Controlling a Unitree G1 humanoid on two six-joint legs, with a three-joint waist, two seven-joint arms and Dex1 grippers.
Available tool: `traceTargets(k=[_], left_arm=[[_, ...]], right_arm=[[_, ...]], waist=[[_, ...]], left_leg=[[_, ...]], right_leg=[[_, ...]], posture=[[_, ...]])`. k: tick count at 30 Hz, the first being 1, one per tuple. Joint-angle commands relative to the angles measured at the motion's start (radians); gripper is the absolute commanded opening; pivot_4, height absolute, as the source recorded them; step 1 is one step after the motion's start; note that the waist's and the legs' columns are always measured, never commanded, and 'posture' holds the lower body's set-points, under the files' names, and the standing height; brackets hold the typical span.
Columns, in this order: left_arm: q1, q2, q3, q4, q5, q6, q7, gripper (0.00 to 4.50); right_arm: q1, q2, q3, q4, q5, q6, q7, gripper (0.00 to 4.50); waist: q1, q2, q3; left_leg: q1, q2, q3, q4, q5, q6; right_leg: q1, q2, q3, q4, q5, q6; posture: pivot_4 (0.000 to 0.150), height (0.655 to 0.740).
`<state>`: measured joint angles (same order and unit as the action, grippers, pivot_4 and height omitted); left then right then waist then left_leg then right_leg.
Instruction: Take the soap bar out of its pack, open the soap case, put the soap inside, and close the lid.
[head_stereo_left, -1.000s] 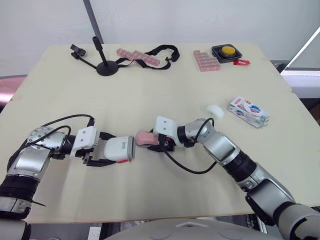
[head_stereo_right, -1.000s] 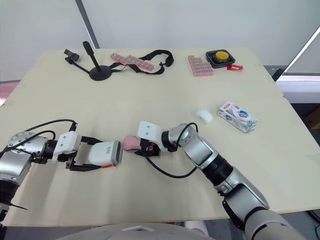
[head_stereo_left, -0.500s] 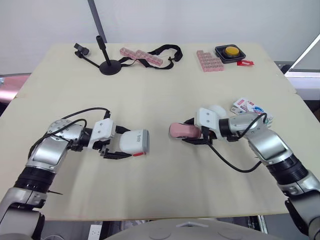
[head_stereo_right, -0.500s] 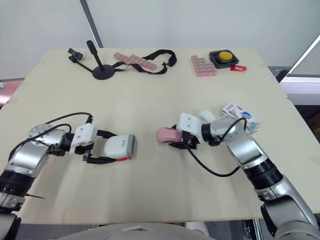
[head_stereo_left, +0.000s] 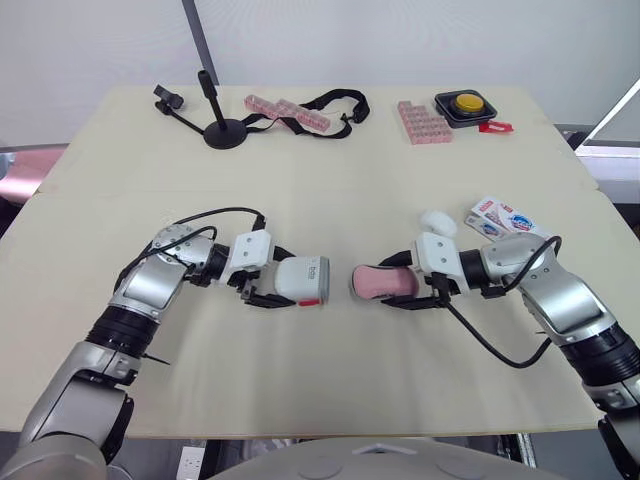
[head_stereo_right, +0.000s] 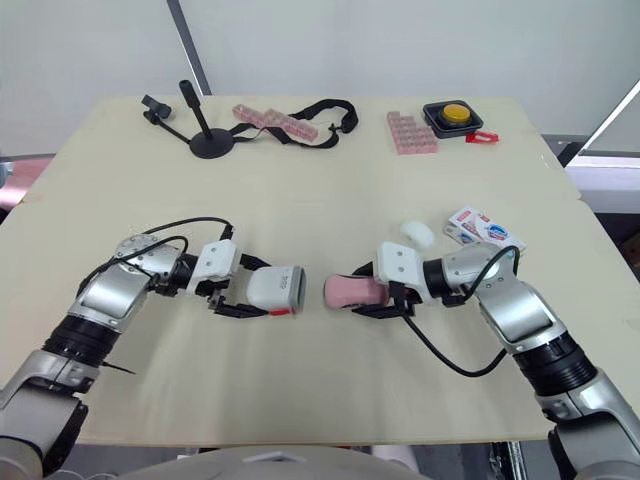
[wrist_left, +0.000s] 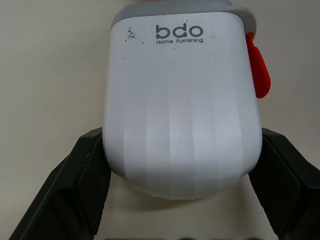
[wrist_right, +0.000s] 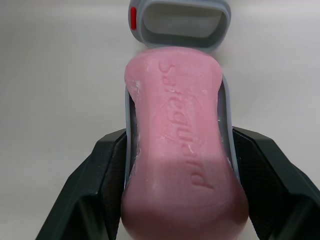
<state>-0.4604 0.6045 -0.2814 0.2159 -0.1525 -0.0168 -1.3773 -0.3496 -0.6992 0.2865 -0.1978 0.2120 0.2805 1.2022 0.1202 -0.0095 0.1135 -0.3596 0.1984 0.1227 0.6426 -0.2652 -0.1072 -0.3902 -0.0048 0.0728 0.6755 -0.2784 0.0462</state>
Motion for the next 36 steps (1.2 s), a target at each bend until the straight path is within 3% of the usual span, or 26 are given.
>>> traceTargets(k=[1, 32, 34, 36], left_arm=[[-0.017, -0.005, -0.008, 0.008, 0.020, -0.038, 0.005, 3.43], [-0.020, -0.073, -0.019, 0.002, 0.034, -0.034, 0.035, 3.43], [-0.021, -0.075, -0.019, 0.005, 0.035, -0.034, 0.038, 3.43], [-0.021, -0.077, -0.020, 0.005, 0.035, -0.034, 0.039, 3.43]], right_arm=[[-0.002, 0.004, 0.005, -0.027, -0.007, 0.016, -0.015, 2.59], [-0.145, 0.163, 0.133, 0.022, -0.098, 0.161, -0.115, 2.59], [-0.150, 0.163, 0.132, 0.014, -0.096, 0.181, -0.114, 3.64], [-0.152, 0.163, 0.129, 0.007, -0.100, 0.185, -0.120, 4.32]], waist=[[0.000, 0.000, 0.000], [0.010, 0.000, 0.000], [0.010, 0.000, 0.000], [0.010, 0.000, 0.000]], left_leg=[[0.000, 0.000, 0.000, 0.000, 0.000, 0.000], [0.000, 0.000, 0.000, 0.000, 0.000, 0.000], [0.000, 0.000, 0.000, 0.000, 0.000, 0.000], [0.000, 0.000, 0.000, 0.000, 0.000, 0.000]], right_leg=[[0.000, 0.000, 0.000, 0.000, 0.000, 0.000], [0.000, -0.001, -0.001, 0.001, 0.000, 0.000], [0.000, -0.001, -0.001, 0.001, 0.000, 0.000], [0.000, 0.000, -0.001, 0.001, 0.000, 0.000]], posture=[[0.150, 0.7400], [0.150, 0.7400], [0.150, 0.7400], [0.150, 0.7400]])
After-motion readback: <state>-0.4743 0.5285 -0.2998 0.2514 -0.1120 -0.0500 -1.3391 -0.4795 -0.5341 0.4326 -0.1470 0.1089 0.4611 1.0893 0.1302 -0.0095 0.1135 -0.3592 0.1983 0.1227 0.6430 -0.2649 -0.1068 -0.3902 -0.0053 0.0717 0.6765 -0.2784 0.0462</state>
